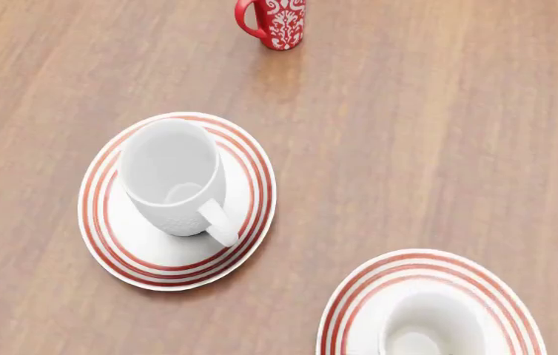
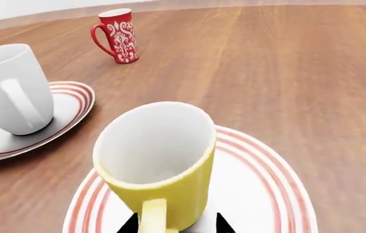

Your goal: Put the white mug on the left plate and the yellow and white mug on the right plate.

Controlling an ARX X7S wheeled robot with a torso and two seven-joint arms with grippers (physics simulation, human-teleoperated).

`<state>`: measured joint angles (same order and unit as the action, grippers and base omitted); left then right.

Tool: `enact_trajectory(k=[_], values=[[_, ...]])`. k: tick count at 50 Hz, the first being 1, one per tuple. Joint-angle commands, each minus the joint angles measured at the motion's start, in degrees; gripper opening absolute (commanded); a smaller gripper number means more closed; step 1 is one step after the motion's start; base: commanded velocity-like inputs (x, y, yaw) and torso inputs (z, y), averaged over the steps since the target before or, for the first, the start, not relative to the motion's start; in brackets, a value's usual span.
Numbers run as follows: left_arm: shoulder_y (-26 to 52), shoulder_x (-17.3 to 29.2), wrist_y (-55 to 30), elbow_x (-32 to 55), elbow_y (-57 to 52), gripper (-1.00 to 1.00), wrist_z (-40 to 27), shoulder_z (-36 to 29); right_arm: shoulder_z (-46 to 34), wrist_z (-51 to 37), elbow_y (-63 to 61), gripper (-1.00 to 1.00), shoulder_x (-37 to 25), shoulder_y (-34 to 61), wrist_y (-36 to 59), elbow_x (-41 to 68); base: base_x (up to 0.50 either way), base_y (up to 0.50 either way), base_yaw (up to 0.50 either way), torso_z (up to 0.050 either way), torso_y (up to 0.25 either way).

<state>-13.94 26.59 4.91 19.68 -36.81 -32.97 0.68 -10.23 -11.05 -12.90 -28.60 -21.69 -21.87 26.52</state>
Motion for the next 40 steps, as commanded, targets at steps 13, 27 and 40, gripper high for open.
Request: enact_trajectory(k=[13,27,40], values=[[-1.7,-1.1,0.1,0.1,-1.5,1.0,1.6,1.1,3.7,5.1,2.0,1.0,3.1,-6.7,-14.9,-2.6,0.0,0.0,0.0,0.0,0.0],[-1.1,-0.9,-0.6,0.5,-1.6,1.0,1.3,1.0,5.1,4.9,-2.5,1.0,2.4,-11.1,-18.1,-4.1,0.0,0.0,0.0,0.0,0.0],[-1.0,-0.7,-1.0,0.7,-2.2,1.0,0.8,1.2,8.6,0.6,-18.3,1.0,-1.3,-15.7,-13.2,-7.3,0.0,0.0,0.0,0.0,0.0]])
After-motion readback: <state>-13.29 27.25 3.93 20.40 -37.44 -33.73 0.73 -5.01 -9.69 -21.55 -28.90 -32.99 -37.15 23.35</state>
